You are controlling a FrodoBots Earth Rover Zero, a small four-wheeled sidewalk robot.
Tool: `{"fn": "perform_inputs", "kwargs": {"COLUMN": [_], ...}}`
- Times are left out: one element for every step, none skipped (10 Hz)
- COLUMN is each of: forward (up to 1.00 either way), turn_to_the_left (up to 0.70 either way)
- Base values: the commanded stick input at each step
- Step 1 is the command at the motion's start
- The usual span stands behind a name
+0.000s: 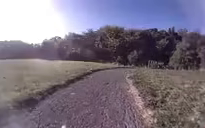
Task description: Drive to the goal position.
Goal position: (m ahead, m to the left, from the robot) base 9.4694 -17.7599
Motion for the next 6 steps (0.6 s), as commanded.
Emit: {"fn": "perform_inputs", "kwargs": {"forward": [1.0,1.0,1.0,1.0,1.0,1.0], "turn_to_the_left": [0.01,0.01,0.01,0.01,0.01,0.01]}}
